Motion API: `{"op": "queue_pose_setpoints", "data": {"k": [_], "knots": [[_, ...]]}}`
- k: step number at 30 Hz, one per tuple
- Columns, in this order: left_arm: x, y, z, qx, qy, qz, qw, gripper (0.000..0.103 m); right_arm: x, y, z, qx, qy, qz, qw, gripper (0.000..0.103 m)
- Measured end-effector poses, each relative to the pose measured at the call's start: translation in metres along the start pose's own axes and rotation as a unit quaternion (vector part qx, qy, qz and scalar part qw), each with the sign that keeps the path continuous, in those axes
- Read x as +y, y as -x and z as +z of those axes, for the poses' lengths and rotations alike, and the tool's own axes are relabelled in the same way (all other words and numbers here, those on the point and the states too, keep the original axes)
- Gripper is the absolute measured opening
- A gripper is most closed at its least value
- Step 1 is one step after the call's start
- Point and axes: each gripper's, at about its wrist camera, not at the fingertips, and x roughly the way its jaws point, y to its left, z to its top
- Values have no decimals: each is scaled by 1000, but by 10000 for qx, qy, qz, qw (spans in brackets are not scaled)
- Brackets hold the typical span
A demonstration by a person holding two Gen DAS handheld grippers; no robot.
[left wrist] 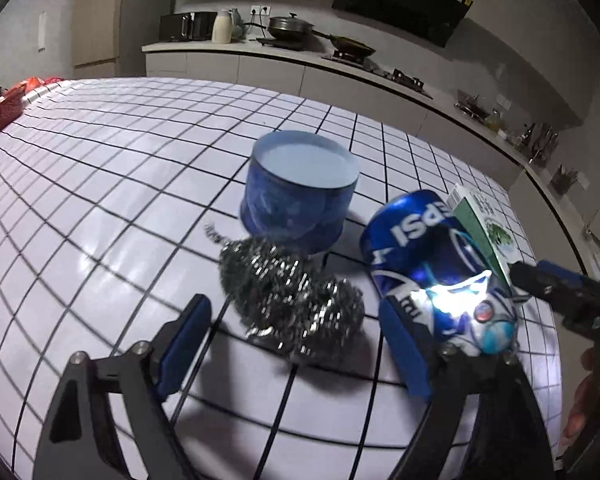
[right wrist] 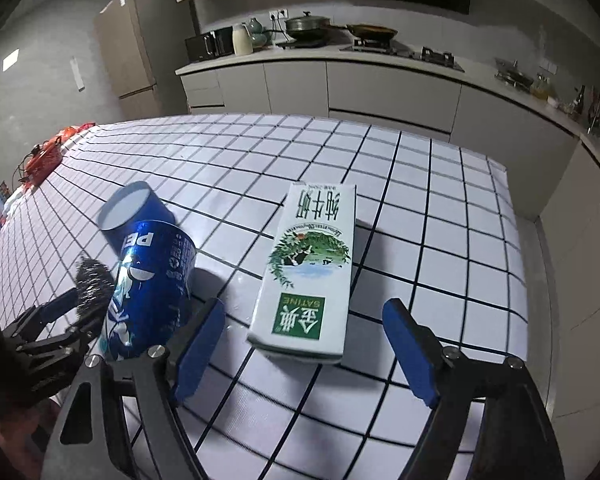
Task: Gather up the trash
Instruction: 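Grasp the steel scrubber with the left gripper while the right gripper grasps the milk carton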
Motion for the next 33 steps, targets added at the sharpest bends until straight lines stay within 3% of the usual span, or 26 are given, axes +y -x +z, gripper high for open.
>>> {"op": "queue_pose_setpoints", "data": {"k": [3, 7, 8, 18, 23, 33], "knots": [[-2, -4, 2, 85, -66, -111, 9999, 78, -6, -14, 2, 106, -73, -13, 9999, 77], [-5, -2, 1, 114, -124, -246, 9996, 63, -13, -27, 4, 216, -156, 23, 9996, 73], [-6, -3, 2, 123, -130, -298, 9994, 62, -14, -29, 4, 272, -167, 68, 9995, 55], [-33, -11, 5, 213, -418, -518, 9976, 59, -33, -5, -10, 222, -301, -92, 9993, 56], [-46, -6, 2, 158, -492, -563, 9971, 51, -46, 11, -21, 203, -393, -111, 9990, 56], [-46, 13, -12, 84, -510, -469, 9976, 51, -52, 36, -43, 64, -436, -75, 9990, 56]]}}
